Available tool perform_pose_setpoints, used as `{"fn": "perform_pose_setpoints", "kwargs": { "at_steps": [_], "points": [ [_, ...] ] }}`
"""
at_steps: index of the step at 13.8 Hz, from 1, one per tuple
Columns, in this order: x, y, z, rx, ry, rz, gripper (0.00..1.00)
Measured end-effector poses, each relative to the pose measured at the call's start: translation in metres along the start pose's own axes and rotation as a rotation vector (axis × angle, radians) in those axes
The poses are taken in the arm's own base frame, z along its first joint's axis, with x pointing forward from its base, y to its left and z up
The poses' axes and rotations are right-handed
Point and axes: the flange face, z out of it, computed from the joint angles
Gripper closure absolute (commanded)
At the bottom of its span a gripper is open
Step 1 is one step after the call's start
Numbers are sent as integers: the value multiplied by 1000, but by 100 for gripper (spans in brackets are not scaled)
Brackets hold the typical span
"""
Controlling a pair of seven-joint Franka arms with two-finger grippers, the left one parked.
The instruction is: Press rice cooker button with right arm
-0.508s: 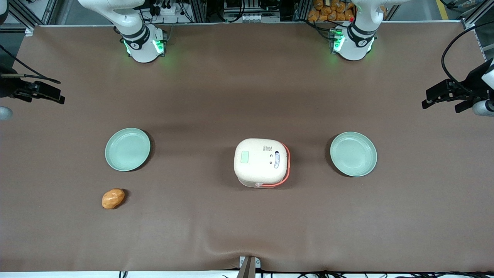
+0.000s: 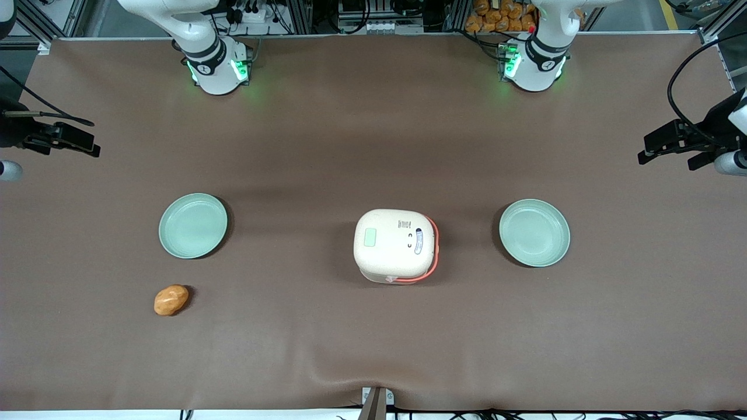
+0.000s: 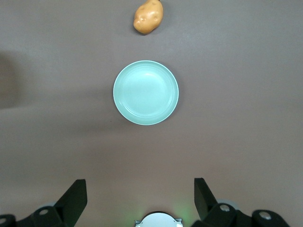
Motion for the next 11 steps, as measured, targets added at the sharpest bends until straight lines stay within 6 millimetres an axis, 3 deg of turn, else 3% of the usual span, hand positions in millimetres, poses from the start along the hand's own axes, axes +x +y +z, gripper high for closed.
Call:
{"fn": "perform_pose_setpoints", "kwargs": {
  "at_steps": [6,8,11],
  "points": [
    [0,-1,0,-13,2,-4,0],
    [-1,-13,0,-18,1,-27,0],
    [-4,-49,3,-28,-5,-91,0]
  ]
}}
